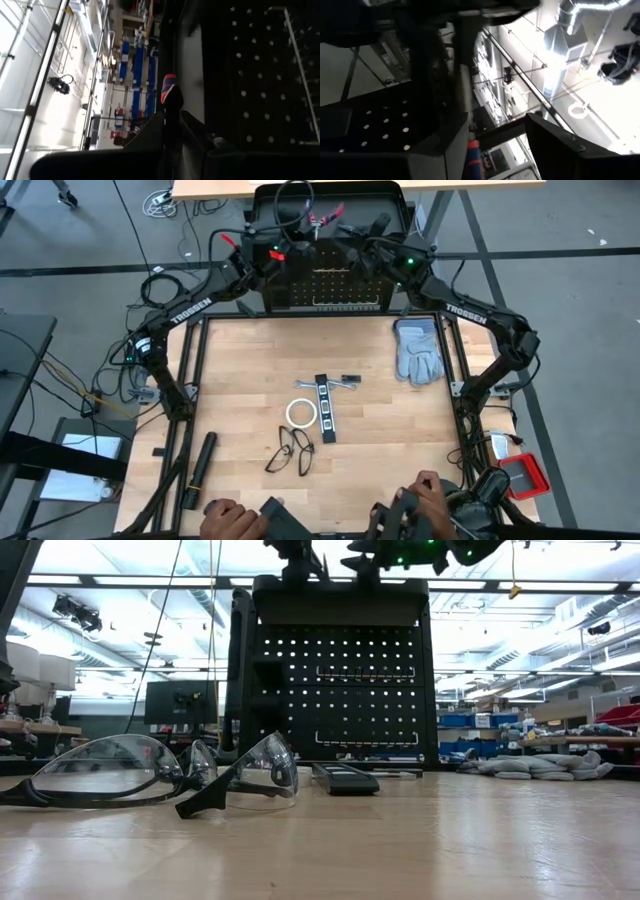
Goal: Hang tools onto peg board
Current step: Put the blue-orange pliers on the black pegboard
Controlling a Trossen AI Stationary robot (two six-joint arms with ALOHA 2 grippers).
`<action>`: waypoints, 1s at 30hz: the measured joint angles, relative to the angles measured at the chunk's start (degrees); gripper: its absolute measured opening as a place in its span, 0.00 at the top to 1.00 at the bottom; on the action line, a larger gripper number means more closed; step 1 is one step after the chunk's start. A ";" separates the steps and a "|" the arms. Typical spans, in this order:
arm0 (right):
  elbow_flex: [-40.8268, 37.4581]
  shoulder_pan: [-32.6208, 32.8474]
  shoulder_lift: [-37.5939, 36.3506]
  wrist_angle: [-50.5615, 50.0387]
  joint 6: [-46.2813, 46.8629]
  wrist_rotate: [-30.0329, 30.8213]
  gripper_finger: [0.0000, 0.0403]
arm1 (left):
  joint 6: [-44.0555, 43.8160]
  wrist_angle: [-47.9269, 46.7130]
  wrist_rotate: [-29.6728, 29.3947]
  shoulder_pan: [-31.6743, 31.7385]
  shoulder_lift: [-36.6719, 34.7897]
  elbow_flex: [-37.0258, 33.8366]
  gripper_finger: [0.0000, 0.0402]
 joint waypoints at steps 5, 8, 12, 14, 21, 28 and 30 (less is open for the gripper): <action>0.00 0.02 -2.22 -2.48 1.60 2.36 0.50 | -0.17 0.15 0.37 -0.16 1.35 0.00 0.90; 0.00 0.10 -3.67 -2.57 4.16 4.04 0.50 | 0.17 0.91 0.48 -0.07 2.24 0.00 0.90; 0.00 0.15 -5.48 -2.58 8.50 5.62 0.50 | 0.13 4.04 0.31 -0.52 3.29 0.00 0.89; 0.00 0.15 -6.28 -2.83 9.82 6.07 0.50 | 0.00 4.73 0.19 -0.68 3.39 0.00 0.88; 0.00 0.24 -8.14 -2.72 10.16 6.08 0.51 | -2.30 5.30 -0.11 -1.33 3.39 0.00 0.78; 0.00 0.59 -8.26 -3.56 12.09 6.06 0.51 | -7.55 4.01 -0.50 -1.78 3.31 0.00 0.69; 0.00 0.59 -8.27 -5.07 12.09 6.06 0.52 | -8.32 2.97 -1.04 -2.09 3.18 0.00 0.67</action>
